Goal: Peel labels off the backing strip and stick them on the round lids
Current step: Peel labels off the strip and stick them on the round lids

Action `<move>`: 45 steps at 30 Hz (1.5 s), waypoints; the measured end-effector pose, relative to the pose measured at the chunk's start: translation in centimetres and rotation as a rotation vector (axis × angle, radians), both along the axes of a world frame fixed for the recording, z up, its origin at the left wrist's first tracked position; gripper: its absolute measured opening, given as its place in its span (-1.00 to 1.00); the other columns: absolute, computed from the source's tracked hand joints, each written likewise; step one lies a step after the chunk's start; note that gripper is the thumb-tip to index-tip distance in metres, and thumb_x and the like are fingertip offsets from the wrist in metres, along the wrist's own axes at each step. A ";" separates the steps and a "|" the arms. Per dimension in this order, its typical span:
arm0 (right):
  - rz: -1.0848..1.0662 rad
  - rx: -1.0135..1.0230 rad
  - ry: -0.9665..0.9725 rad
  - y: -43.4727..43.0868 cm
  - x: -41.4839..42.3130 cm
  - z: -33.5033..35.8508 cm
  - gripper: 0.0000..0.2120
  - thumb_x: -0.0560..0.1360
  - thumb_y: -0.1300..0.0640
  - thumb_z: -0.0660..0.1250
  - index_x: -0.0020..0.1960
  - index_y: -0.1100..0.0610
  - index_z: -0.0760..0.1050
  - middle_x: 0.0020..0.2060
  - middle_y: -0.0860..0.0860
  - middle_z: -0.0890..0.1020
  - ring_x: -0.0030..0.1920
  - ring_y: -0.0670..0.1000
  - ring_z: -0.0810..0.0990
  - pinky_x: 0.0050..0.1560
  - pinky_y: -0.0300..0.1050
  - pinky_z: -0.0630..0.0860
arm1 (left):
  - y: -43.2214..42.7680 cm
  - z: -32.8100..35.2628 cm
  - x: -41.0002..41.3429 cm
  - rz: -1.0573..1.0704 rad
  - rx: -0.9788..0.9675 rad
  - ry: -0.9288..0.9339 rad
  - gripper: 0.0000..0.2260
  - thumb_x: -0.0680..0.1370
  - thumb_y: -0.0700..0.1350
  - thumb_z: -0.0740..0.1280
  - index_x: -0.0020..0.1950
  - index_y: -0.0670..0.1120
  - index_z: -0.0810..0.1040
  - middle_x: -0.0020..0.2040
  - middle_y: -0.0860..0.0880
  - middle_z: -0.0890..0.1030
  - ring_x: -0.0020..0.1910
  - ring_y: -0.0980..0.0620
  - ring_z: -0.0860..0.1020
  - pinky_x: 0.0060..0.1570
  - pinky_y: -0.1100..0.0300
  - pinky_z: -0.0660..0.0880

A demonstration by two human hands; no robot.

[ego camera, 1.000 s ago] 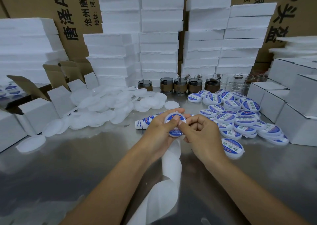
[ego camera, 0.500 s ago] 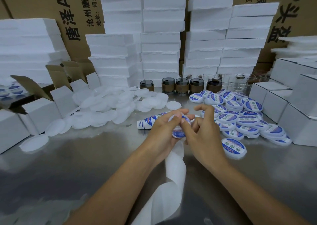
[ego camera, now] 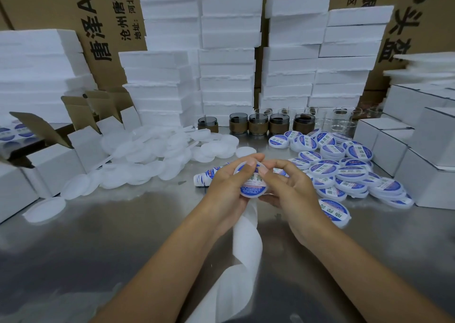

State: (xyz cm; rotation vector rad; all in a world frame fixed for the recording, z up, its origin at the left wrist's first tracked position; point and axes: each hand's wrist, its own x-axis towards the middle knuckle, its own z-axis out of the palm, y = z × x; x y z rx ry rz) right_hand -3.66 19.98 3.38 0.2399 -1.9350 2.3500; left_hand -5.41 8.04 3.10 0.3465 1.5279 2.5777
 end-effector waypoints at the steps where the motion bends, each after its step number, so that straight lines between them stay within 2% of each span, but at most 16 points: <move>1: -0.008 0.021 0.017 -0.1 0.0 0.0 -0.93 0.48 0.13 0.35 -0.05 0.09 0.50 -0.28 0.06 0.70 -0.22 -0.04 0.68 -0.17 -0.20 0.59 | 0.0 0.0 0.0 0.014 -0.008 0.000 -0.74 0.38 -0.09 0.34 0.03 -0.13 0.59 -0.01 -0.16 0.66 0.00 -0.06 0.64 -0.09 0.17 0.58; 4: -0.046 0.104 0.097 -0.3 -0.1 -0.3 -0.91 0.49 0.18 0.34 -0.02 0.11 0.46 -0.33 0.15 0.67 -0.31 -0.07 0.63 -0.24 -0.27 0.55 | 0.1 -0.1 0.1 0.040 -0.018 0.002 -0.73 0.37 -0.10 0.36 0.04 -0.15 0.56 -0.11 -0.12 0.67 -0.10 -0.03 0.65 -0.18 0.19 0.58; 7: -0.019 0.154 0.152 -0.3 0.0 -0.5 -0.80 0.48 0.25 0.35 0.06 0.10 0.42 -0.39 0.04 0.66 -0.34 -0.12 0.62 -0.26 -0.35 0.50 | 0.1 0.1 0.1 0.079 -0.021 0.015 -0.84 0.48 -0.13 0.32 0.03 -0.13 0.56 -0.19 -0.07 0.67 -0.17 -0.02 0.62 -0.20 0.16 0.58; 11: 0.029 0.173 0.169 -0.3 0.2 -0.7 -0.76 0.47 0.29 0.35 0.10 0.13 0.42 -0.35 0.14 0.65 -0.35 -0.03 0.64 -0.19 -0.30 0.54 | -0.2 0.3 0.2 0.129 -0.045 0.007 -0.88 0.50 -0.16 0.32 0.01 -0.07 0.58 -0.24 -0.06 0.66 -0.29 0.02 0.60 -0.43 0.21 0.49; 14: 0.023 0.158 0.155 -0.4 0.2 -0.6 -0.78 0.47 0.28 0.35 0.07 0.11 0.42 -0.36 0.11 0.66 -0.36 -0.03 0.64 -0.20 -0.29 0.54 | -0.2 0.3 0.3 0.120 -0.052 0.018 -0.87 0.50 -0.24 0.32 0.02 -0.07 0.57 -0.26 -0.05 0.66 -0.32 0.04 0.61 -0.45 0.23 0.46; 20: 0.079 0.139 0.105 -0.4 0.4 -0.5 -0.71 0.45 0.33 0.37 0.08 0.06 0.42 -0.30 0.03 0.70 -0.34 -0.02 0.66 -0.22 -0.28 0.56 | -0.1 0.3 0.4 0.125 -0.072 0.026 -0.86 0.52 -0.25 0.31 0.01 -0.05 0.56 -0.25 -0.06 0.67 -0.34 0.04 0.58 -0.53 0.30 0.36; 24: 0.030 0.090 0.077 -0.4 0.2 -0.3 -0.72 0.45 0.35 0.35 0.10 0.11 0.42 -0.35 0.01 0.68 -0.40 -0.05 0.62 -0.25 -0.30 0.55 | 0.0 0.2 0.2 0.119 -0.065 0.059 -0.83 0.49 -0.25 0.32 0.05 -0.07 0.55 -0.20 -0.04 0.67 -0.29 0.03 0.60 -0.44 0.25 0.44; 27: -0.085 0.034 0.050 -0.1 0.0 -0.2 -0.75 0.46 0.34 0.34 0.06 0.09 0.42 -0.36 -0.01 0.68 -0.44 -0.08 0.60 -0.35 -0.32 0.51 | 0.0 -0.1 0.0 0.151 -0.105 0.069 -0.78 0.50 -0.29 0.32 0.14 -0.14 0.54 -0.08 -0.10 0.66 -0.16 -0.02 0.61 -0.15 0.17 0.58; 29: -0.133 0.036 0.052 0.2 -0.1 -0.1 -0.78 0.47 0.31 0.34 0.01 0.05 0.43 -0.37 -0.02 0.67 -0.45 -0.09 0.59 -0.37 -0.32 0.51 | 0.0 -0.4 0.0 0.173 -0.169 0.061 -0.77 0.51 -0.30 0.32 0.16 -0.15 0.52 -0.07 -0.13 0.65 -0.14 -0.02 0.61 0.00 0.12 0.54; 33: -0.188 0.095 0.080 0.4 -0.2 -0.2 -0.95 0.51 0.20 0.31 -0.07 0.09 0.44 -0.43 -0.06 0.66 -0.49 -0.11 0.56 -0.40 -0.32 0.49 | -0.1 -0.5 -0.2 0.184 -0.240 0.071 -0.81 0.51 -0.29 0.34 0.05 -0.03 0.52 -0.20 -0.04 0.66 -0.23 0.08 0.61 -0.14 0.26 0.54; 38: -0.214 0.087 0.080 0.4 -0.5 -0.4 -0.93 0.51 0.21 0.31 -0.13 0.13 0.43 -0.47 -0.05 0.64 -0.53 -0.12 0.53 -0.39 -0.28 0.47 | -0.1 -0.5 0.0 0.168 -0.363 0.164 -0.72 0.46 -0.28 0.41 0.10 -0.04 0.49 -0.20 0.04 0.67 -0.25 0.18 0.62 -0.23 0.38 0.50; 41: -0.204 0.056 0.078 0.4 -0.5 -0.4 -0.94 0.51 0.22 0.31 -0.11 0.14 0.43 -0.47 -0.02 0.64 -0.52 -0.10 0.53 -0.40 -0.28 0.48 | 0.0 -0.5 0.1 0.160 -0.403 0.209 -0.70 0.45 -0.30 0.42 0.05 0.00 0.45 -0.24 0.09 0.66 -0.27 0.23 0.61 -0.23 0.41 0.50; 45: -0.178 0.115 0.157 0.2 -0.2 -0.4 -0.86 0.51 0.25 0.31 0.00 0.05 0.46 -0.33 0.03 0.67 -0.44 -0.09 0.58 -0.38 -0.35 0.47 | -0.1 -0.5 0.0 0.203 -0.384 0.221 -0.73 0.46 -0.32 0.40 0.13 -0.15 0.49 -0.11 0.00 0.66 -0.20 0.21 0.63 -0.17 0.37 0.53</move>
